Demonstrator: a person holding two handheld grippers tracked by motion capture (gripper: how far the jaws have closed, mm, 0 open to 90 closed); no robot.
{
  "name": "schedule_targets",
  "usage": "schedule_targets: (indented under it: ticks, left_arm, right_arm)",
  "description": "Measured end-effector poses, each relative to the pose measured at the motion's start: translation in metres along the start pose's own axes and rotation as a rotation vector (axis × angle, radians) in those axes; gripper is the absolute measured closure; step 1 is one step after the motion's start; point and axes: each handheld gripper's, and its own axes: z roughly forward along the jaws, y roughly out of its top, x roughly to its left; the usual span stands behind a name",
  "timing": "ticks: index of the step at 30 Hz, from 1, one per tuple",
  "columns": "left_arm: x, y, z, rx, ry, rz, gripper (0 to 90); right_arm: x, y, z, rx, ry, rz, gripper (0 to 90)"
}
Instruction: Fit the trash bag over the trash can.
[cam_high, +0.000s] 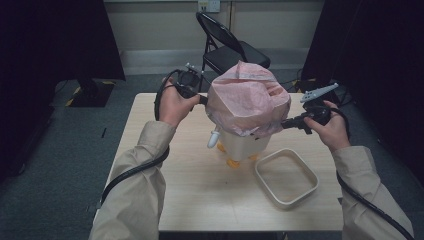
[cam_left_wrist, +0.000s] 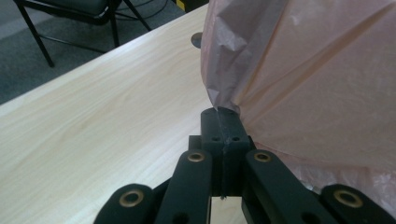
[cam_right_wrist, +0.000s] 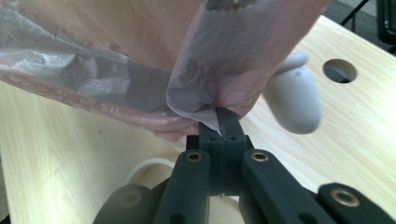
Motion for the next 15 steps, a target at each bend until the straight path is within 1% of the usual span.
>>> schedule_targets:
  ticks: [1,2,3,4,5,6,7,9,10,11,12,13,14,15]
  left_arm:
    - [0.000,0.000,0.000,0.000,0.000,0.000,90.0]
    - [-0.002,-0.001,0.000,0.016,0.010,0.007,90.0]
    - [-0.002,-0.001,0.000,0.016,0.010,0.007,90.0]
    - [-0.002,-0.004,0.001,0.033,0.012,0.008,90.0]
    - [-0.001,-0.005,0.001,0.024,0.003,0.002,90.0]
    - [-0.001,-0.006,0.000,0.026,-0.002,-0.005,90.0]
    - [-0.001,-0.007,-0.001,0.027,0.006,-0.010,90.0]
    - [-0.001,-0.009,-0.003,0.020,0.003,-0.002,90.0]
    - [-0.001,-0.009,-0.003,0.020,0.003,-0.002,90.0]
    - [-0.002,-0.010,-0.006,0.018,0.016,-0.006,90.0]
    - [-0.001,-0.011,-0.006,0.024,0.005,-0.016,90.0]
    - [-0.001,-0.011,-0.006,0.024,0.005,-0.016,90.0]
    - [0.001,-0.013,-0.006,0.025,0.006,-0.025,90.0]
    - [0.002,-0.014,-0.005,0.038,-0.004,-0.044,90.0]
  right_arm:
    - [0.000,-0.001,0.000,0.000,-0.002,0.002,90.0]
    - [0.000,-0.003,0.000,-0.001,-0.009,0.004,90.0]
    - [0.000,-0.003,0.000,-0.001,-0.009,0.004,90.0]
    - [0.001,-0.006,0.001,0.010,-0.009,0.014,90.0]
    - [0.001,-0.008,0.001,0.015,-0.010,0.012,90.0]
    - [0.002,-0.009,0.001,0.014,-0.006,0.016,90.0]
    - [0.003,-0.010,0.000,0.005,-0.023,0.011,90.0]
    - [0.006,-0.012,-0.002,0.002,-0.026,-0.003,90.0]
    - [0.006,-0.013,-0.003,0.002,-0.037,0.002,90.0]
    - [0.007,-0.013,-0.005,0.002,-0.035,0.005,90.0]
    - [0.007,-0.013,-0.007,0.001,-0.039,0.004,90.0]
    - [0.007,-0.013,-0.007,0.001,-0.039,0.004,90.0]
    - [0.008,-0.013,-0.012,-0.010,-0.063,0.021,90.0]
    - [0.008,-0.013,-0.012,-0.010,-0.063,0.021,90.0]
